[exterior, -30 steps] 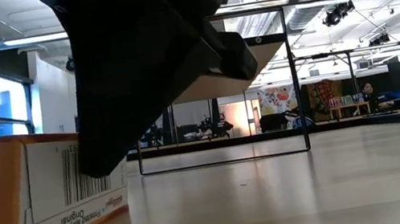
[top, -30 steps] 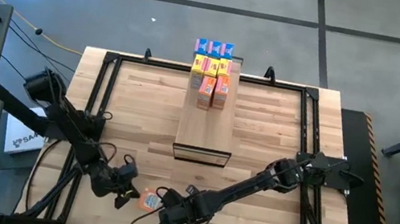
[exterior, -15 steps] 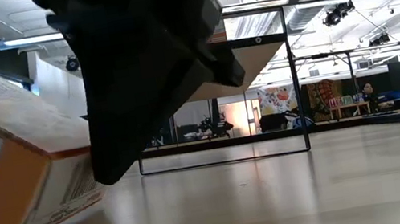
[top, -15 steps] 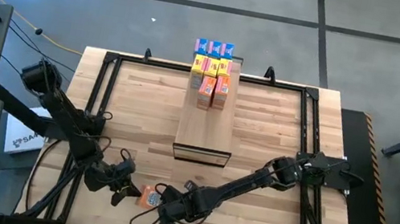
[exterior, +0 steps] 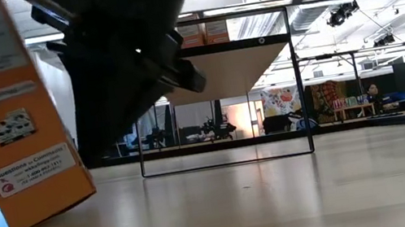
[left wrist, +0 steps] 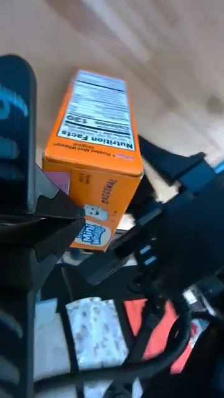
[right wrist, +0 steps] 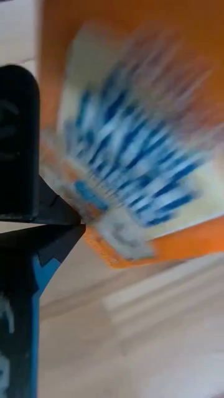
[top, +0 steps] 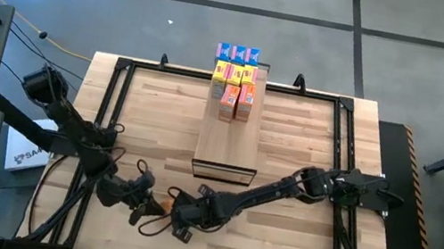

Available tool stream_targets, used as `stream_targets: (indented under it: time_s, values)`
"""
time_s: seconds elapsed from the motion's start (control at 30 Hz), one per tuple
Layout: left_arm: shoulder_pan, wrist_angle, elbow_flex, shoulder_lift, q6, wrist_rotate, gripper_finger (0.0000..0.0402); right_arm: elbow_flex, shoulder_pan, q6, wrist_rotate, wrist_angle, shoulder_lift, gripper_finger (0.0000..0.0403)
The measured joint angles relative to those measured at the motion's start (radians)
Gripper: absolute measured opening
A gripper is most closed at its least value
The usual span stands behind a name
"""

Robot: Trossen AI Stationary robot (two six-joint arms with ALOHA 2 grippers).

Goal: Stack cereal on shelf
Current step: Put the orange cereal box on the shelf aligned with the orange cereal boxes

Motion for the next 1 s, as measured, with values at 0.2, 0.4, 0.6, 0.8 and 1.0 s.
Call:
stream_targets:
  time_s: [0.2,0.4,0.6,0.8,1.0]
  values:
    - [0.039,0.007,-0.001,0.000,0.039,0.005,0.0000,0.000,-0.015,-0.007,-0.018,0.037,-0.002,0.0000]
    - [0.054,0.003,-0.002,0.000,0.045,0.029,0.0000,0.000,-0.018,-0.008,-0.030,0.041,-0.002,0.0000]
    - [0.091,0.003,-0.003,-0.004,0.020,0.120,0.0000,0.000,-0.017,0.049,-0.037,0.068,-0.002,0.0000]
    - [0.111,-0.021,-0.006,-0.055,0.014,0.123,0.0006,0.000,-0.016,0.082,-0.019,0.094,-0.002,0.0000]
    - [0.124,-0.096,-0.008,-0.146,0.012,0.135,0.0035,0.001,-0.017,0.113,0.007,0.138,-0.002,0.0000]
